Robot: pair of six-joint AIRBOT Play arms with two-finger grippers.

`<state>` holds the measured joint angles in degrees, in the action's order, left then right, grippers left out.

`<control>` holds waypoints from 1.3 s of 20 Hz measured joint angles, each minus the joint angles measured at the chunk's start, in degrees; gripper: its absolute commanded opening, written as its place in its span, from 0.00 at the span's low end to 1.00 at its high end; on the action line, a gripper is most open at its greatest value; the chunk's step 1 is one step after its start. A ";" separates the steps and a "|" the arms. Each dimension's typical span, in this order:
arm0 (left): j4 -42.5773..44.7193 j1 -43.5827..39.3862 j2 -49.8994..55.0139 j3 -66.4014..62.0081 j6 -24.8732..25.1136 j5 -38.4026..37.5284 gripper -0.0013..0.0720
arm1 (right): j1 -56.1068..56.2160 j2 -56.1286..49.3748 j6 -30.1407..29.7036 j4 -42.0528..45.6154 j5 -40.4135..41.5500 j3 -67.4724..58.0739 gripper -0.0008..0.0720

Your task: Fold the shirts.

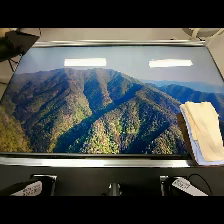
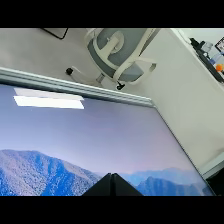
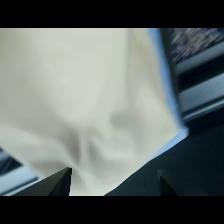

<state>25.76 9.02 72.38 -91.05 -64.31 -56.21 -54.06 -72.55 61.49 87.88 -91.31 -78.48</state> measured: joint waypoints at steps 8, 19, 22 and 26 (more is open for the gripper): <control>50.66 -17.11 3.28 -11.56 -22.23 -0.83 0.09 | 20.13 -1.62 -3.23 -11.04 15.41 -25.24 0.82; 69.85 -28.94 12.26 -0.26 -35.91 -28.48 1.00 | 51.34 -16.92 2.80 -9.05 -5.40 -25.09 0.85; 70.53 -29.27 12.15 0.92 -37.00 -27.54 1.00 | 52.65 -17.00 3.93 -5.88 -6.58 -23.26 0.77; 70.71 -28.35 12.63 1.36 -37.97 -26.95 1.00 | 53.33 -14.08 3.63 -4.26 -5.20 -17.14 0.77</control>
<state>96.47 -19.33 85.01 -89.69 -102.28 -83.15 -0.73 -86.63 65.12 83.61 -96.51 -95.61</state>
